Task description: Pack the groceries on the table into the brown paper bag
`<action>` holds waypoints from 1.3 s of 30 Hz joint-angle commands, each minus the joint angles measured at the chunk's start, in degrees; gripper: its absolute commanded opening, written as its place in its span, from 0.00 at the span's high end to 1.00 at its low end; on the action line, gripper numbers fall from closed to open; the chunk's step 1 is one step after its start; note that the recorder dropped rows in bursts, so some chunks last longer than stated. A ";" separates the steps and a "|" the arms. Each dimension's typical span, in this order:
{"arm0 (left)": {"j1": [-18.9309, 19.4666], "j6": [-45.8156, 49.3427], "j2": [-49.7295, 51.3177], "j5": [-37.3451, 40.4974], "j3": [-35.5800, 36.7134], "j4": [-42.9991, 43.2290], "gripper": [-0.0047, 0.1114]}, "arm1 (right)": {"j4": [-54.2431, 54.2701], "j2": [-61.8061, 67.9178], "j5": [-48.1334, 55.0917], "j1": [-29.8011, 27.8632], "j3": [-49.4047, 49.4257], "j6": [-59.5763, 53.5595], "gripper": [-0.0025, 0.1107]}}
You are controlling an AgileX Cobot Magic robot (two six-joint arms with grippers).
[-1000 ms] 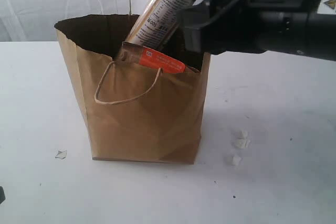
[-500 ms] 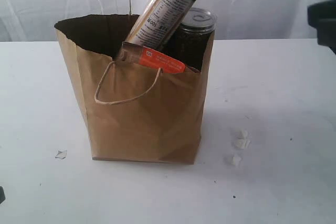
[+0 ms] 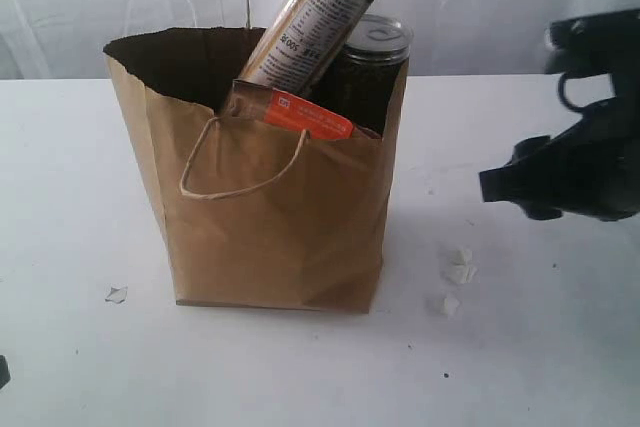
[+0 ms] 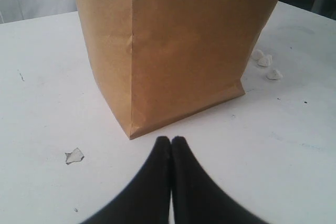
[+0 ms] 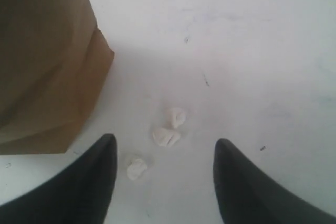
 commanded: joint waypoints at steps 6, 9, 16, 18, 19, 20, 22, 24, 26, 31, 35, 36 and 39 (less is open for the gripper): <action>-0.02 0.10 -0.30 0.19 0.19 -0.46 0.96 | 3.99 21.41 -12.20 -2.89 0.13 -0.34 0.52; -0.02 0.10 -0.30 0.19 0.19 -0.46 0.96 | 4.04 25.53 -15.30 -2.89 0.13 -0.34 0.52; -0.02 0.10 -0.30 0.19 0.19 -0.46 0.96 | 4.04 31.71 -19.47 -2.89 -1.30 -1.67 0.54; -0.02 0.10 -0.30 0.19 0.19 -0.46 0.96 | 4.04 32.81 -20.03 -2.89 -2.27 -1.67 0.55; -0.02 0.10 -0.30 0.19 0.19 -0.46 0.96 | 4.04 33.44 -20.03 -2.89 -2.77 -1.67 0.55; -0.02 0.10 -0.30 0.19 0.19 -0.46 0.96 | 4.04 33.91 -20.03 -2.89 -3.38 -1.67 0.55; -0.02 0.10 -0.30 0.19 0.19 -0.46 0.96 | 4.04 34.50 -20.03 -2.89 -4.12 -1.67 0.55; -0.02 0.10 -0.30 0.19 0.19 -0.46 0.96 | 4.04 35.08 -19.92 -2.89 -4.65 -1.67 0.55; -0.02 0.10 -0.30 0.19 0.19 -0.46 0.96 | 4.04 35.67 -19.81 -2.89 -4.86 -1.67 0.55; -0.02 0.10 -0.30 0.19 0.19 -0.46 0.96 | 4.04 37.35 -18.77 -2.89 -4.85 -1.67 0.55; -0.02 0.10 -0.30 0.19 0.19 -0.46 0.96 | 4.04 39.11 -18.77 -2.89 -4.85 -1.67 0.56; -0.02 0.10 -0.30 0.19 0.19 -0.46 0.96 | 4.04 39.24 -18.60 -2.89 -4.85 -1.67 0.57; -0.02 0.10 -0.30 0.19 0.19 -0.46 0.96 | 4.04 39.78 -18.00 -2.89 -4.85 -1.67 0.66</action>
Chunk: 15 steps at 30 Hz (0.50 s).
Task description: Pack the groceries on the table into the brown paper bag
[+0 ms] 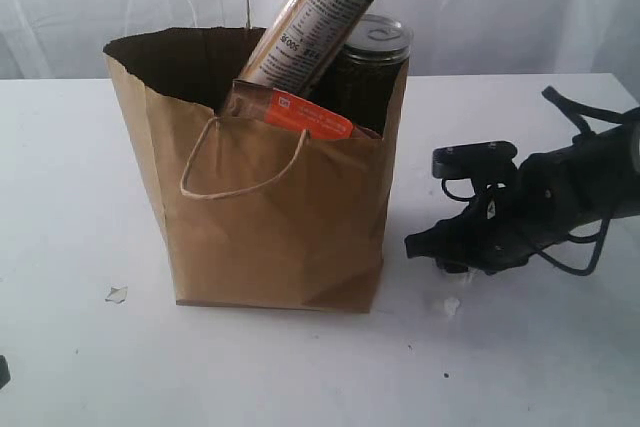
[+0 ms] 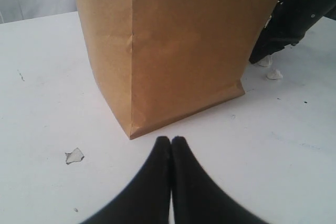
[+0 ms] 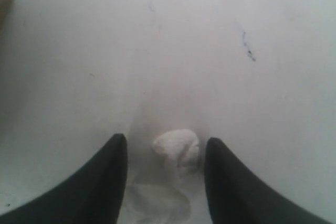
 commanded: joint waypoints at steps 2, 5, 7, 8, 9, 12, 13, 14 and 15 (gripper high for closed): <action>-0.02 0.10 -0.30 0.19 0.19 -0.46 0.96 | 0.05 0.63 0.67 -0.24 -0.16 -0.69 0.75; -0.02 0.10 -0.30 0.19 0.19 -0.46 0.96 | 0.05 0.53 -0.89 -0.24 -0.16 -0.69 0.86; -0.02 0.10 -0.30 0.19 0.19 -0.46 0.96 | 0.05 0.53 -2.45 -0.24 -0.16 -0.69 0.90; -0.02 0.10 -0.30 0.19 0.19 -0.46 0.96 | 0.05 0.53 -3.09 -0.24 -0.16 -0.69 0.91; -0.02 0.10 -0.30 0.19 0.19 -0.46 0.96 | 0.05 0.53 -3.61 -0.24 -0.16 -0.69 0.91; -0.02 0.10 -0.30 0.19 0.19 -0.46 0.96 | 0.05 0.40 -3.72 -0.24 -0.16 -0.69 0.91; -0.02 0.10 -0.30 0.19 0.19 -0.46 0.96 | 0.05 0.18 -3.72 -0.24 -0.16 -0.69 0.91; -0.02 0.10 -0.30 0.19 0.19 -0.46 0.96 | 0.05 -0.18 -3.72 -0.24 -0.16 -0.69 0.91; -0.02 0.10 -0.30 0.19 0.19 -0.46 0.96 | 0.05 -0.53 -3.72 -0.24 -0.16 -0.69 0.91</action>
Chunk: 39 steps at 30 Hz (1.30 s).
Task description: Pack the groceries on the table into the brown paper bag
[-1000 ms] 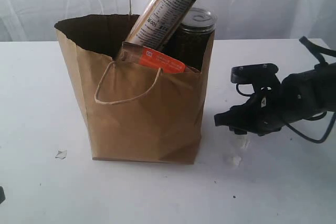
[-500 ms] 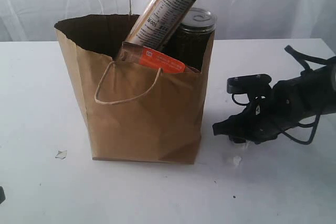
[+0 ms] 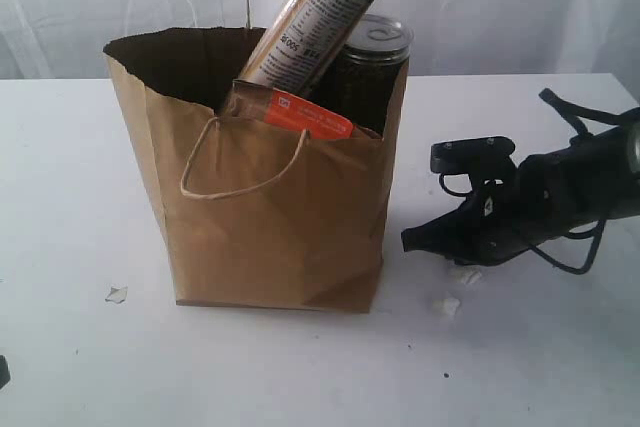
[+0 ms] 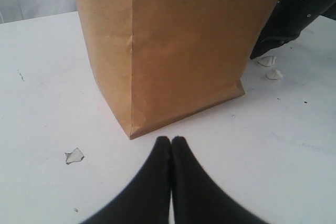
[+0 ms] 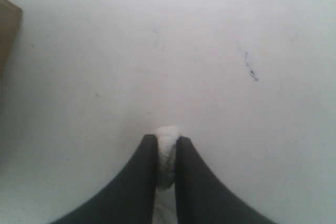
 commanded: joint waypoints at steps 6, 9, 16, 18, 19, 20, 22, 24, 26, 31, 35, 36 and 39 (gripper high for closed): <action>-0.02 0.10 -0.30 0.19 0.19 -0.46 0.96 | 0.05 -6.27 -0.77 -0.24 0.08 -0.54 0.91; -0.02 0.10 -0.30 0.19 0.19 -0.46 0.96 | 0.05 -9.62 0.08 -0.24 0.43 -0.54 0.91; -0.02 0.10 -0.30 0.19 0.19 -0.46 0.96 | 0.05 -17.90 3.48 -0.24 0.43 -0.54 0.94; -0.02 0.10 -0.30 0.19 0.19 -0.46 0.96 | 0.05 -21.40 4.87 -0.24 0.43 -0.54 0.96; -0.02 0.10 -0.30 0.19 0.19 -0.46 0.96 | 0.05 -23.82 6.04 -0.24 0.43 -0.54 0.98; -0.02 0.10 -0.30 0.19 0.19 -0.46 0.96 | -0.07 -25.27 6.72 -0.24 0.43 -0.54 0.98; -0.02 0.10 -0.30 0.19 0.19 -0.46 0.96 | -0.32 -29.65 8.98 -0.24 0.43 -0.54 0.98; -0.02 0.10 -0.30 0.19 0.19 -0.46 0.96 | -0.56 -34.60 11.83 -0.13 0.43 -1.11 0.98; -0.02 0.10 -0.30 0.19 0.19 -0.46 0.96 | -0.56 -38.47 14.54 -0.13 0.43 -1.95 0.98; -0.02 0.10 -0.30 0.19 0.19 -0.46 0.96 | 0.82 -47.39 16.24 -0.13 0.43 -4.27 0.98; -0.02 0.10 -0.30 0.19 0.19 -0.46 0.96 | 6.00 -49.24 17.04 0.52 -0.36 -9.42 0.98; -0.02 0.10 -0.30 0.19 0.19 -0.46 0.96 | 7.05 -49.24 17.61 1.04 -1.03 -10.36 0.98; -0.02 0.10 -0.30 0.19 0.19 -0.46 0.96 | 7.59 -49.24 18.62 3.45 -2.67 -12.19 0.98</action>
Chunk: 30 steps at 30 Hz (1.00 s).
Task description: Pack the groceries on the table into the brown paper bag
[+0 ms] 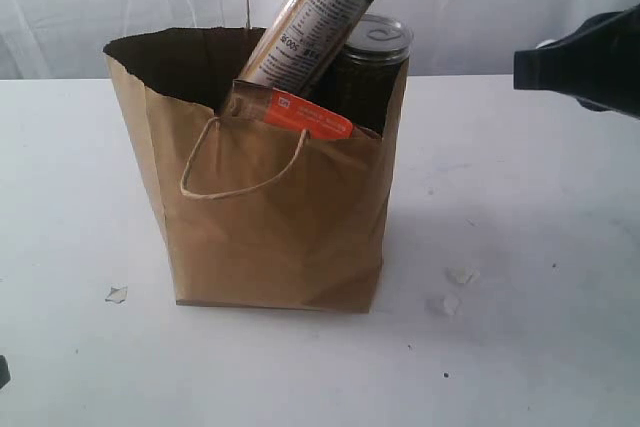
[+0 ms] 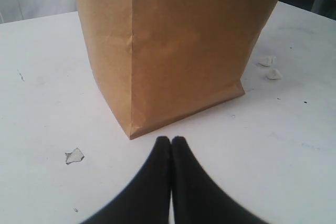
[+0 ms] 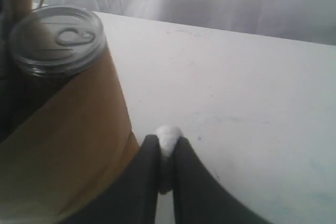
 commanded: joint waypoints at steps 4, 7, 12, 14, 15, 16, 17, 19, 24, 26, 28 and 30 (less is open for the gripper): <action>-0.02 0.10 -0.30 0.19 0.19 -0.46 0.96 | 1.52 -0.40 1.17 5.85 -3.85 -3.21 0.98; -0.02 0.10 -0.30 0.19 0.19 -0.46 0.96 | 1.52 -0.28 1.07 8.10 -5.36 -3.21 0.98; -0.02 0.10 -0.30 0.19 0.19 -0.46 0.96 | 1.65 0.76 0.99 10.93 -7.14 -3.32 0.98; -0.02 0.10 -0.30 0.19 0.19 -0.46 0.96 | 1.65 1.63 1.44 12.21 -8.02 -3.32 0.98; -0.02 0.10 -0.30 0.19 0.19 -0.46 0.96 | 1.65 2.11 1.44 12.80 -8.33 -3.32 0.98; -0.02 0.10 -0.30 0.19 0.19 -0.46 0.96 | 1.65 2.79 1.60 13.76 -8.99 -3.63 0.98; -0.02 0.10 -0.30 0.19 0.19 -0.46 0.96 | 1.65 3.11 1.60 14.39 -9.60 -3.94 0.98; -0.02 0.10 -0.30 0.19 0.19 -0.46 0.96 | 1.65 4.40 1.83 15.86 -10.45 -4.59 0.98; -0.02 0.10 -0.30 0.19 0.19 -0.46 0.96 | 1.65 8.03 2.77 17.80 -11.04 -4.59 0.98; -0.02 0.10 -0.30 0.19 0.19 -0.46 0.96 | 1.65 9.48 2.87 18.08 -11.04 -4.69 0.98; -0.02 0.10 -0.30 0.19 0.19 -0.46 0.96 | 1.65 10.94 2.72 18.18 -11.04 -4.69 0.98; -0.02 0.10 -0.30 0.19 0.19 -0.46 0.96 | 1.49 11.97 2.61 18.18 -11.04 -4.69 0.98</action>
